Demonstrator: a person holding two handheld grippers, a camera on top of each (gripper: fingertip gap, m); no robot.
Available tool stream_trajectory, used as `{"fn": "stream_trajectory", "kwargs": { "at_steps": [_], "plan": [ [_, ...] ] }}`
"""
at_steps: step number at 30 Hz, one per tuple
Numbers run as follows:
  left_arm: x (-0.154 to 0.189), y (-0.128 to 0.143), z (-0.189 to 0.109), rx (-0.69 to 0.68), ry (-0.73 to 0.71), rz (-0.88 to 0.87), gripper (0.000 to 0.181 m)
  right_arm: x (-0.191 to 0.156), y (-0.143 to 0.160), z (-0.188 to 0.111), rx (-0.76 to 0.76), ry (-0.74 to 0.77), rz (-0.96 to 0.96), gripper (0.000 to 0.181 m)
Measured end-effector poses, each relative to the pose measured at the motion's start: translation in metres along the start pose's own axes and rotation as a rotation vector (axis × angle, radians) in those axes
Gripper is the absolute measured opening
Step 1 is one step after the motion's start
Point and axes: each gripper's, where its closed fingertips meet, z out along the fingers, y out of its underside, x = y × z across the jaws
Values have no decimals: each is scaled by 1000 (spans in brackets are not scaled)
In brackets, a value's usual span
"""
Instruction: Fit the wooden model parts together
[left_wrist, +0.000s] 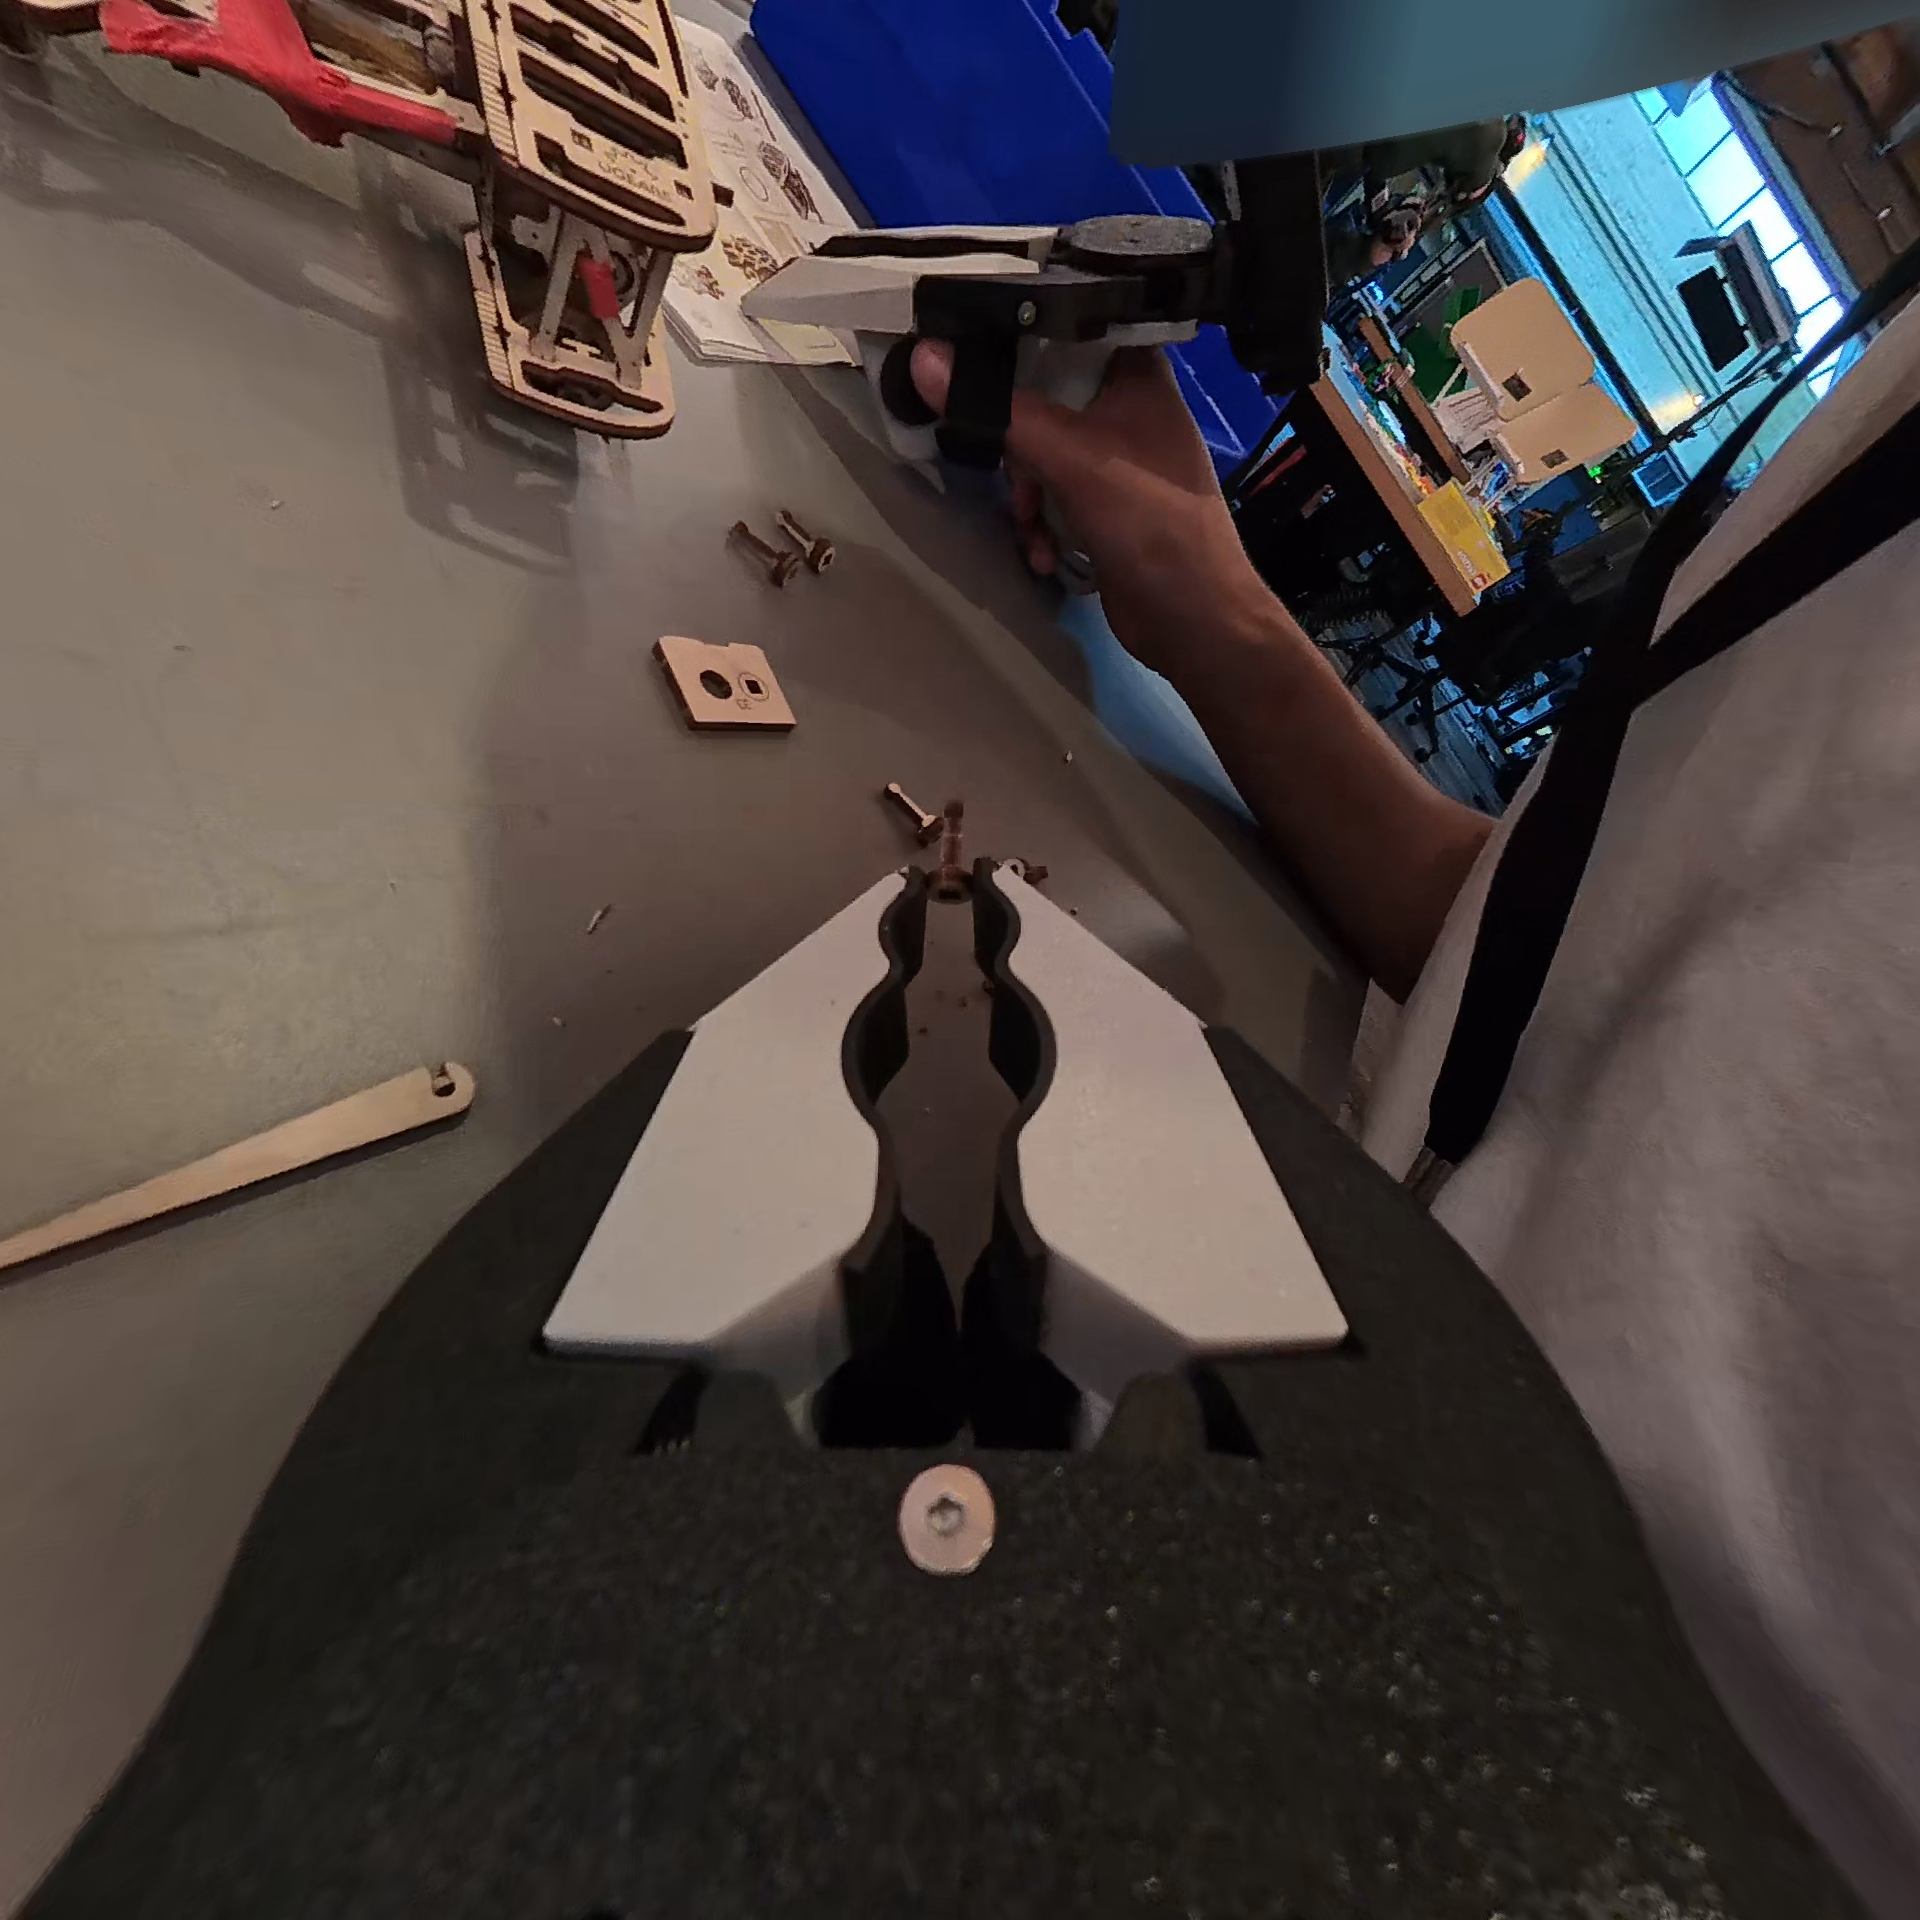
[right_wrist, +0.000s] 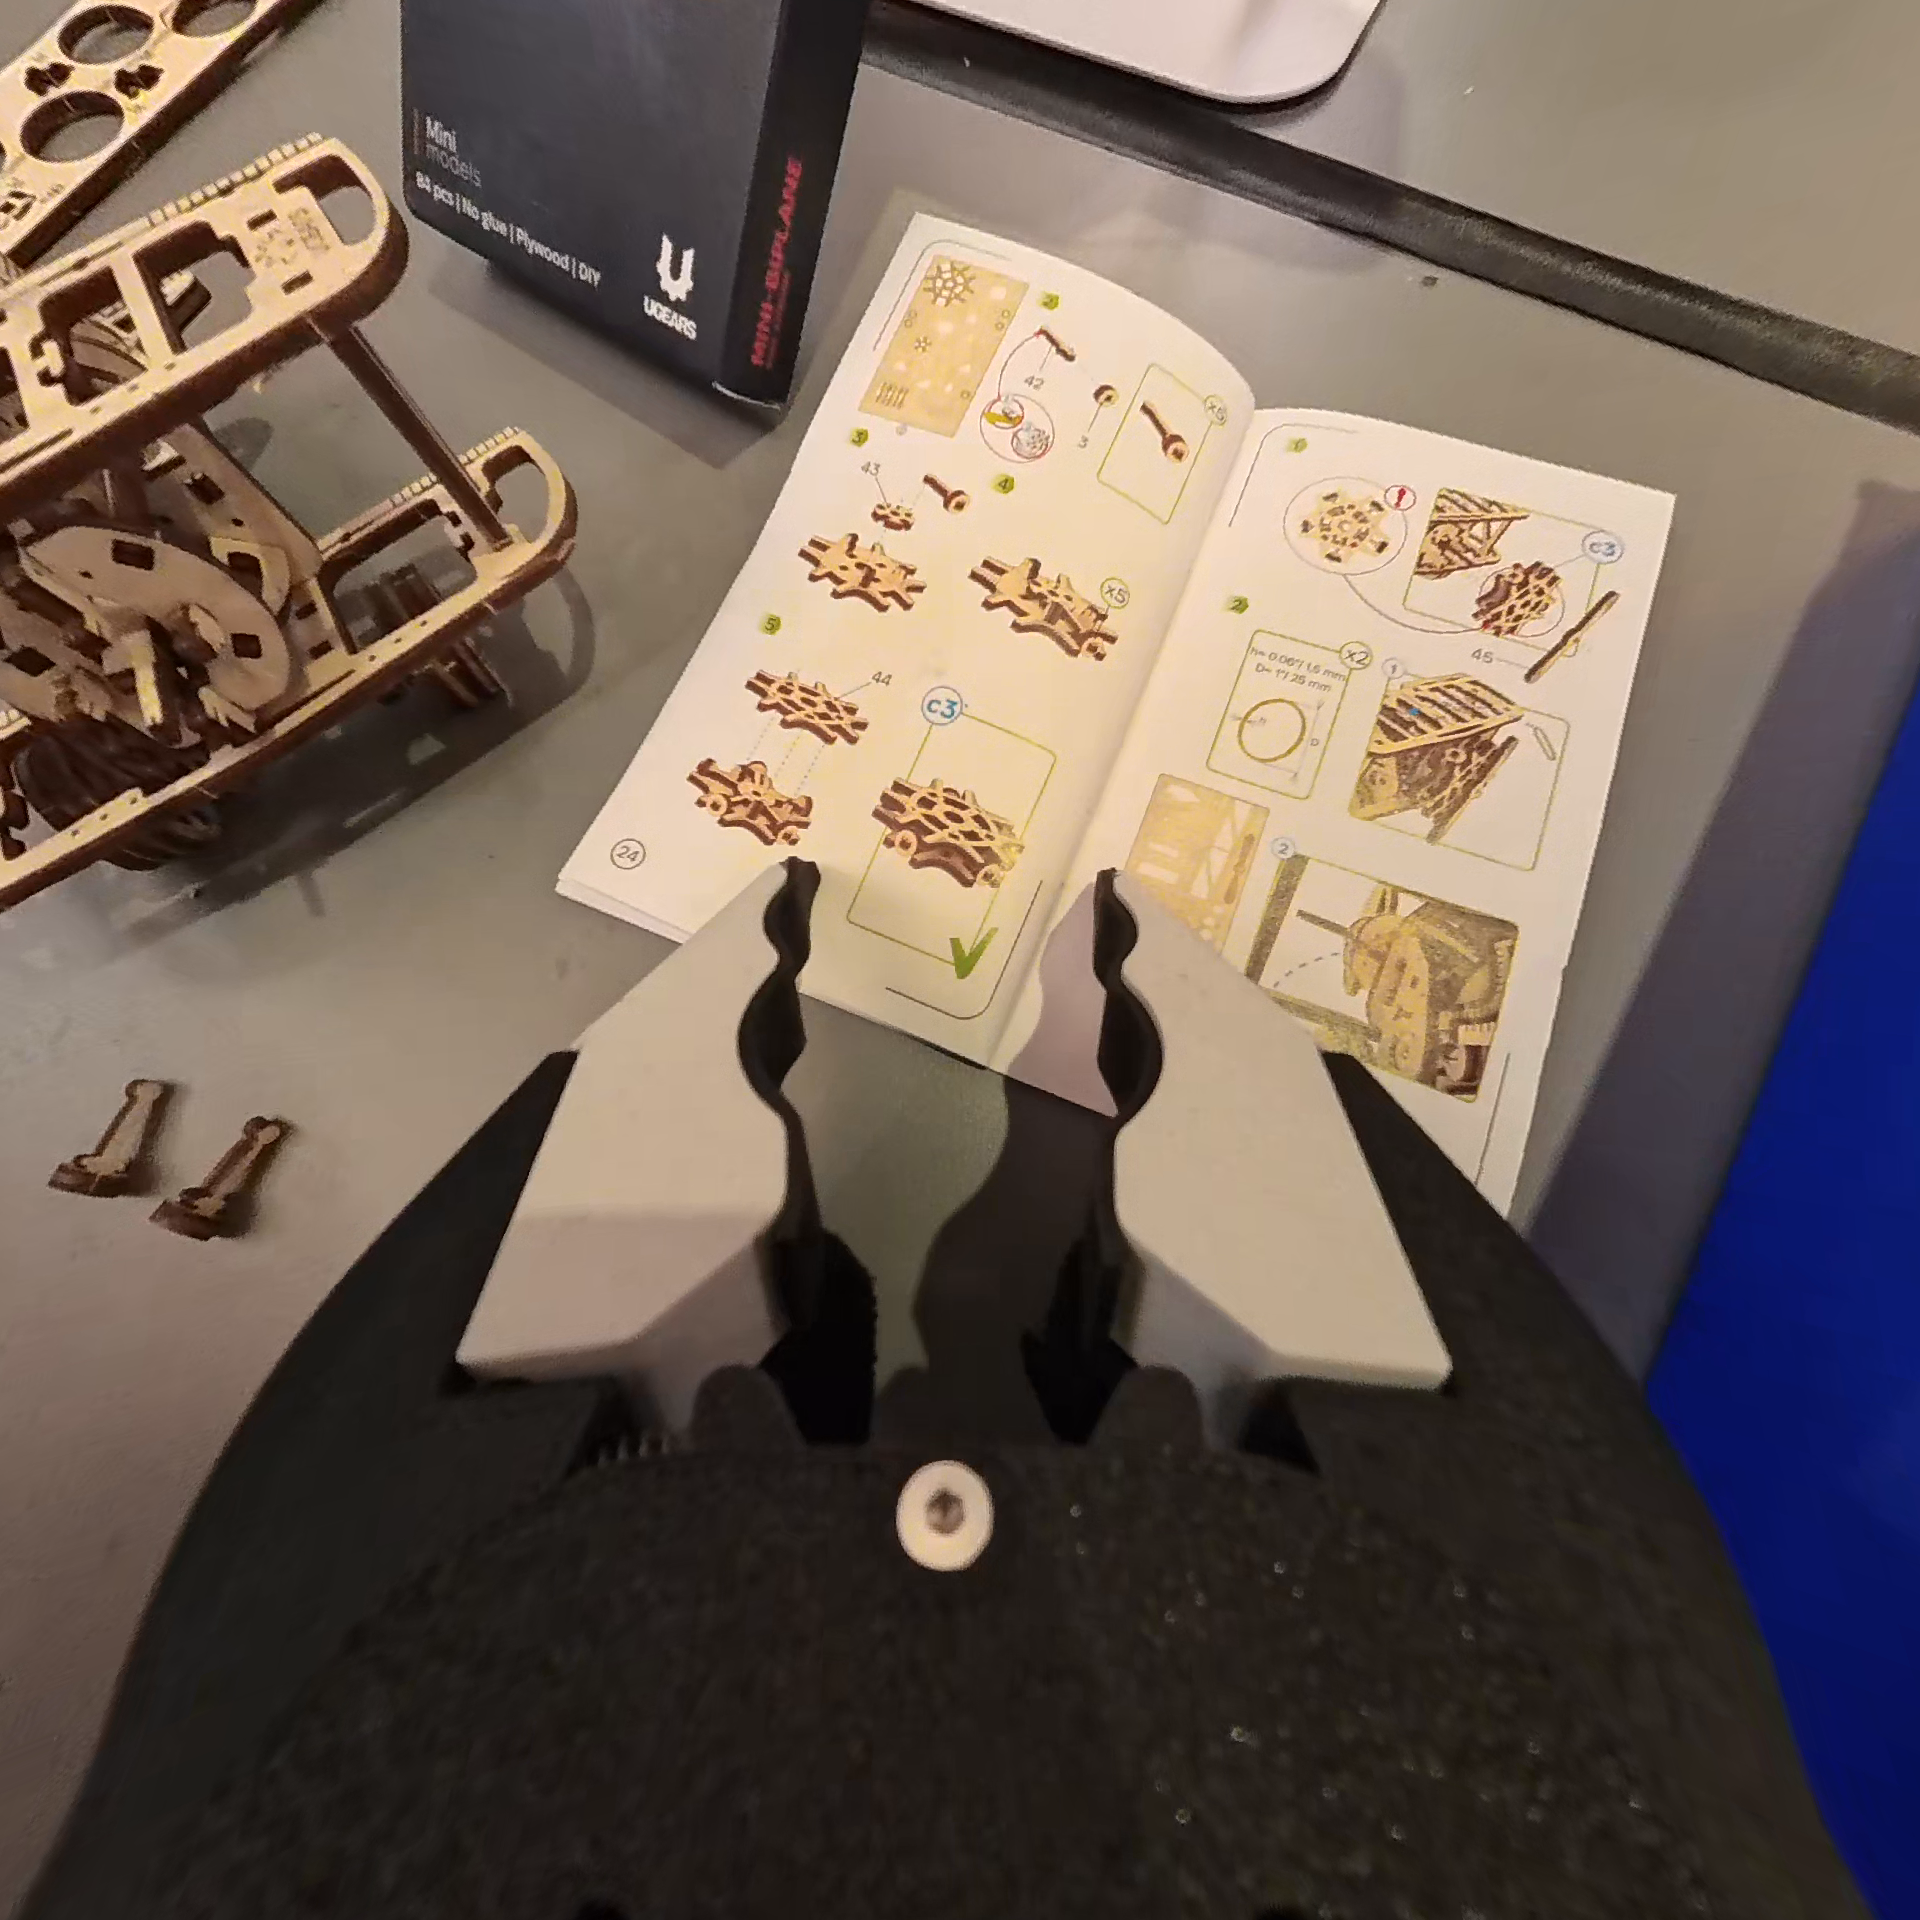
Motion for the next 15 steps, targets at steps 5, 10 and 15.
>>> {"fn": "stream_trajectory", "kwargs": {
  "at_steps": [5,10,15],
  "plan": [
    [-2,3,2,-19,-10,-3,7,0,0,0,0,-4,-1,54],
    [-2,4,3,-31,-10,-7,7,0,0,0,0,-4,-2,54],
    [-3,2,2,-18,-16,-9,7,0,0,0,0,-4,-2,54]
  ]
}}
